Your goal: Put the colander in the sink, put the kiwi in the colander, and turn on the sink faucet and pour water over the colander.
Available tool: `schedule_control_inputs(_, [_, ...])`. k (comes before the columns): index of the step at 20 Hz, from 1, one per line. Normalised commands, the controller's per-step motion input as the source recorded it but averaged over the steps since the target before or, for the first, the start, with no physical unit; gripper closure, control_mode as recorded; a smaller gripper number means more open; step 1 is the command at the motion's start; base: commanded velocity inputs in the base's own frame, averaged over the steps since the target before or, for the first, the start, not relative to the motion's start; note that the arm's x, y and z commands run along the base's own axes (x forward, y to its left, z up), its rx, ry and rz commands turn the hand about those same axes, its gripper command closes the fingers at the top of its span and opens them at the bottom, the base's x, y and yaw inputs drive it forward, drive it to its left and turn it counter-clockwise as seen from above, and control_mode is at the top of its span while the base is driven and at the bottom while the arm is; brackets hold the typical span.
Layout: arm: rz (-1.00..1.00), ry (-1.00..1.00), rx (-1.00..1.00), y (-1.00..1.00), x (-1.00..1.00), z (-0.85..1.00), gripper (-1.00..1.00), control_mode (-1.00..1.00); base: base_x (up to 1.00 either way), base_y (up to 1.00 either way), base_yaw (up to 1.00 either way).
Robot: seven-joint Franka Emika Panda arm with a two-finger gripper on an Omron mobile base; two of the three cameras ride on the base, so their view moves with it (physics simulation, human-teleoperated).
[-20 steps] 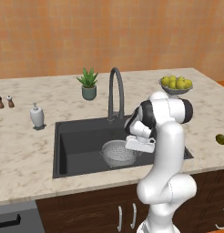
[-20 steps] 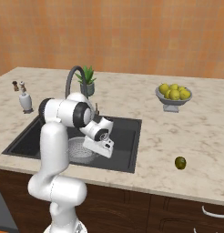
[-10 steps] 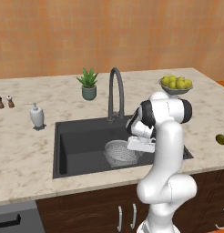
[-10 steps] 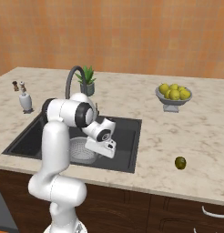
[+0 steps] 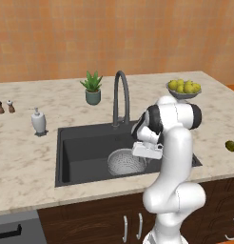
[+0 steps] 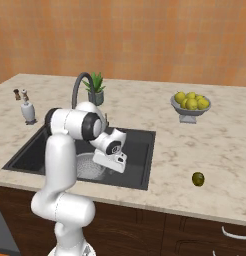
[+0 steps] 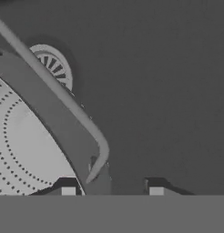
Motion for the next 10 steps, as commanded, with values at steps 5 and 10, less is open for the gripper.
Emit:
schedule_control_inputs(5, [0.00,-0.01,0.00,-0.12,-0.35,0.33,-1.00,-1.00,0.00,0.00,0.00])
schedule_control_inputs(10, [-0.01,0.00,0.00,-0.30,-0.41,0.56,-1.00,-1.00,0.00,0.00,0.00])
